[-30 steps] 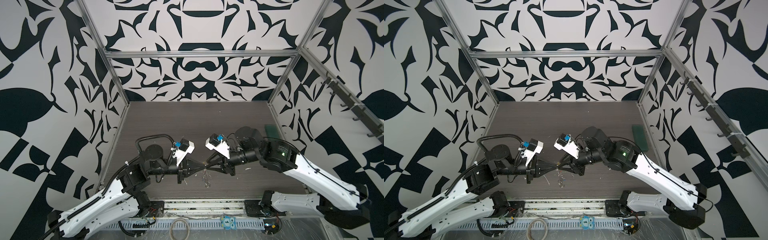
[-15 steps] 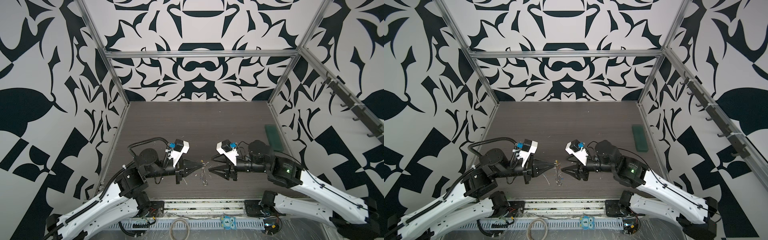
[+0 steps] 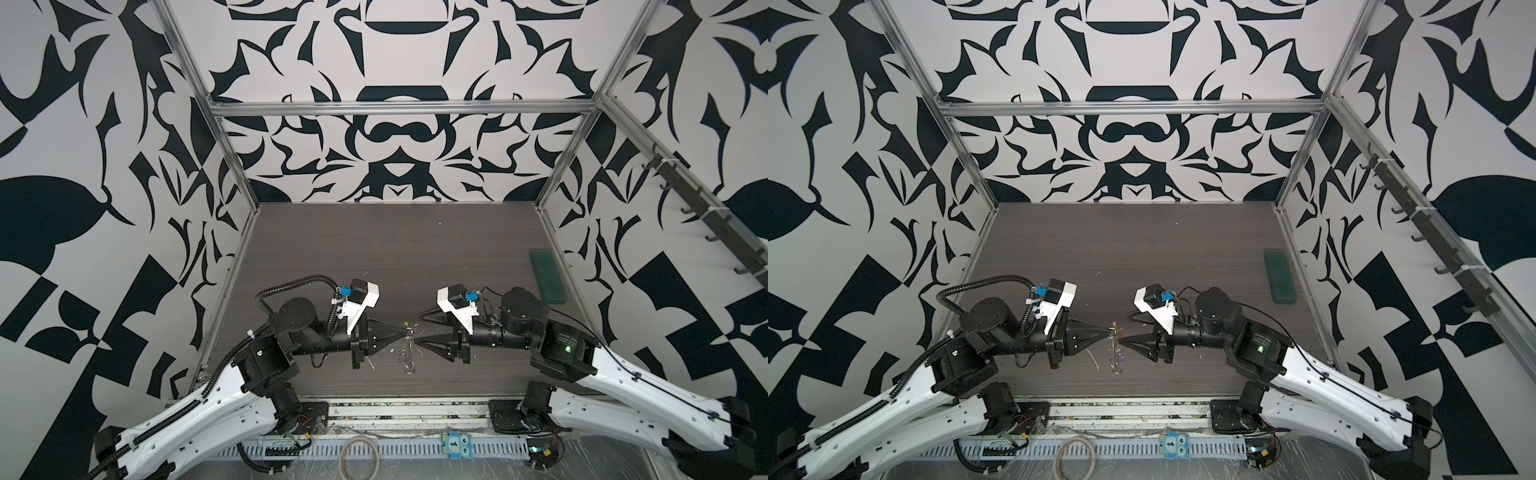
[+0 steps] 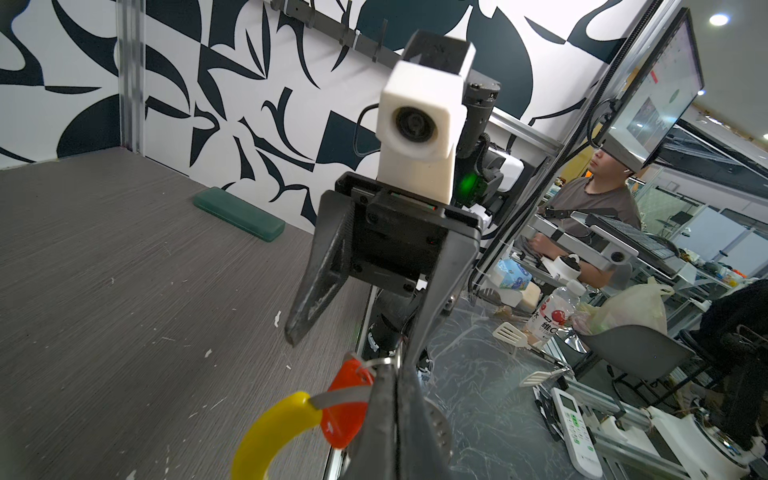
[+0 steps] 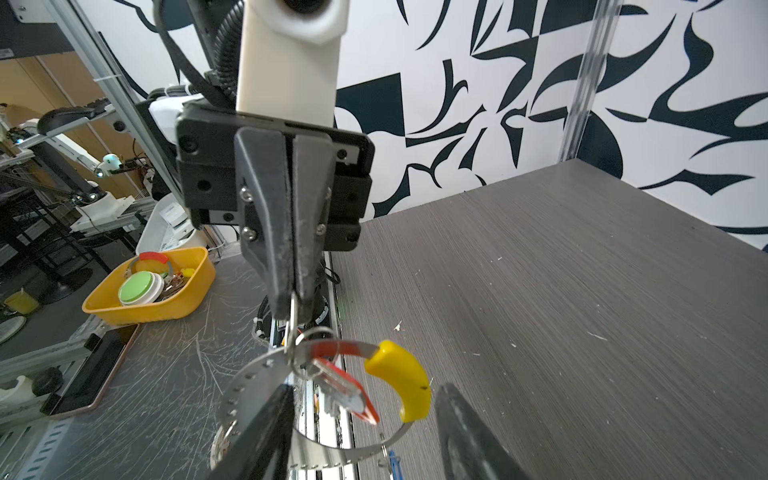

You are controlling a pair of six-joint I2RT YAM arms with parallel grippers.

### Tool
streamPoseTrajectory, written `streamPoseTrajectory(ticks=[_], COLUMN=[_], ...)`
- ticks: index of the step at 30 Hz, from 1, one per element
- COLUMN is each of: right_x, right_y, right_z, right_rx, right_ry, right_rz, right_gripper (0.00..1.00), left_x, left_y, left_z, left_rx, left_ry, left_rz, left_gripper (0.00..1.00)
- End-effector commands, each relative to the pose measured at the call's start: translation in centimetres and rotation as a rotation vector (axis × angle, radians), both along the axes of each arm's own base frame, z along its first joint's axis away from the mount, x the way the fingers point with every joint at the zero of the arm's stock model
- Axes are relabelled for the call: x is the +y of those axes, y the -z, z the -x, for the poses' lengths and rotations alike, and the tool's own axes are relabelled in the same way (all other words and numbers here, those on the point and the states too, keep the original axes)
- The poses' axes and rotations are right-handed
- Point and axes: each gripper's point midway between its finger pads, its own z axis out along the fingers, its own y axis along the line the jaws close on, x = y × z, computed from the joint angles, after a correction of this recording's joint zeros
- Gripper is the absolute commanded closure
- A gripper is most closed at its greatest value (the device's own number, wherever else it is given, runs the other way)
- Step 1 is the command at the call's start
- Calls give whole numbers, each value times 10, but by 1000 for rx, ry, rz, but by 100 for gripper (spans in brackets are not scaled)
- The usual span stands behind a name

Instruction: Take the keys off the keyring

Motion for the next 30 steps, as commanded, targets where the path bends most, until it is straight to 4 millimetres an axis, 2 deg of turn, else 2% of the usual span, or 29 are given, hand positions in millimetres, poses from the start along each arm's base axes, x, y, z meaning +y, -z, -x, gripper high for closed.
streamPoseTrajectory(ticks=[1, 10, 30], right_x=[5, 6, 7], right_y=[-14, -18, -17], right_z=[4, 9, 6], right_rx=[-33, -25, -12], right_ry=[-37, -69, -55], right_rz=[-45, -51, -31], right_gripper=[46, 59, 91], left_x=[0, 0, 6], left_y=[-10, -6, -7], left_z=[6, -3, -12], left_rx=[-14, -6, -8], left_ry=[33, -21, -93], left_rz=[43, 40, 49], left_gripper=[100, 100, 100])
